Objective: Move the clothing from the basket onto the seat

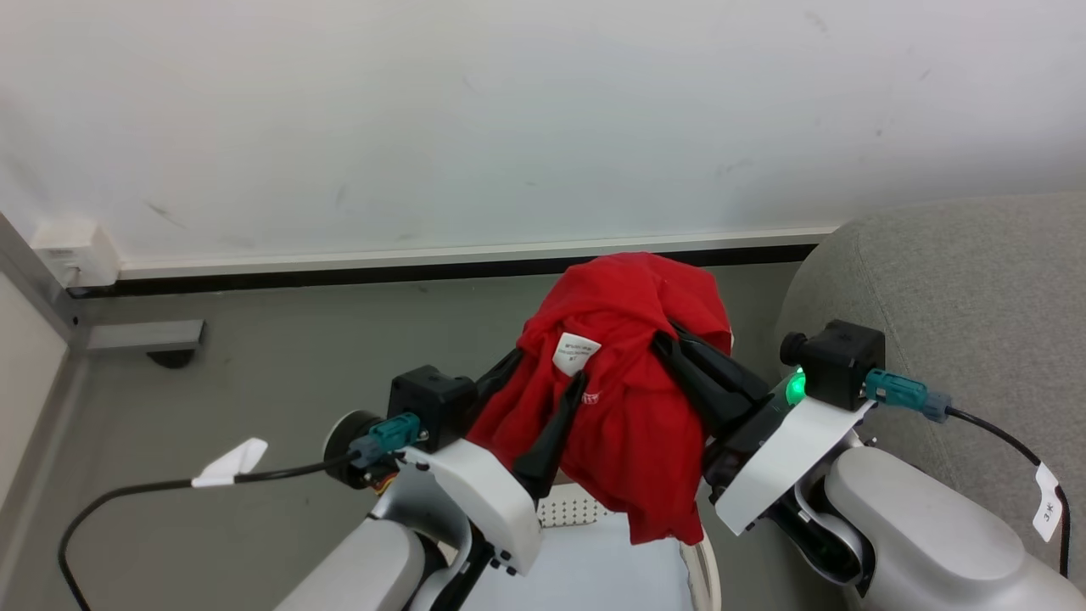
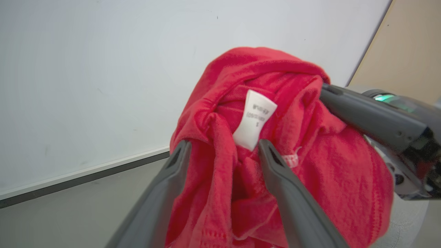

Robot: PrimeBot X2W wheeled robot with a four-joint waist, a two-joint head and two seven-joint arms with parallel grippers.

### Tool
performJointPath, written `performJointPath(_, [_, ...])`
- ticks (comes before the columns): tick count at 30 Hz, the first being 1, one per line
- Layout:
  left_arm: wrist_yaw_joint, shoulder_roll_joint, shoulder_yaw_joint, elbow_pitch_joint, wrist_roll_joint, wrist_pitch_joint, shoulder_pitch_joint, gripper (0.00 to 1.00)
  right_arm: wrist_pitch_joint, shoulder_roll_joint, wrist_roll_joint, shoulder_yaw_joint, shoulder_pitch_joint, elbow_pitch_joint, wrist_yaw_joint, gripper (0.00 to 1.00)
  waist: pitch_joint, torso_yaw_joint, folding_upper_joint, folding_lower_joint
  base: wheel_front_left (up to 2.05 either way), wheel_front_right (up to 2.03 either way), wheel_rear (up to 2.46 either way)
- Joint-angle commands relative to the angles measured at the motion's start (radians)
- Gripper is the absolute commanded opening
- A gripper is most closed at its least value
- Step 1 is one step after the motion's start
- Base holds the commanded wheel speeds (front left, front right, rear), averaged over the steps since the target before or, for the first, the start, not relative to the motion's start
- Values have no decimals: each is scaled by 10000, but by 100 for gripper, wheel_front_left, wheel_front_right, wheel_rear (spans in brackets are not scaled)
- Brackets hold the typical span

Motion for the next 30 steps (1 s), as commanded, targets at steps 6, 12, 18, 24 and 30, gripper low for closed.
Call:
performJointPath(6, [74, 136, 13, 4, 66, -89, 48, 100, -57, -140, -17, 38, 201, 110, -25, 0, -74, -176, 0, 0, 0, 0, 0])
performJointPath(12, [105, 160, -13, -50, -19, -92, 120, 100, -55, -263, 36, -58, 239, 141, -25, 0, -111, -432, 0, 0, 0, 0, 0])
performJointPath(18, [118, 126, -51, -130, -106, -122, 172, 100, -49, -435, 46, -93, 349, 213, -25, 0, -143, -711, 0, 0, 0, 0, 0])
performJointPath(24, [157, 213, -67, -262, -120, -83, 207, 100, -49, -724, 38, -307, 424, 202, -25, 0, -120, -1047, 0, 0, 0, 0, 0])
performJointPath(30, [171, 254, -118, -354, -130, -19, 200, 100, -49, -962, -95, -591, 394, 130, -25, 0, -43, -1554, 0, 0, 0, 0, 0])
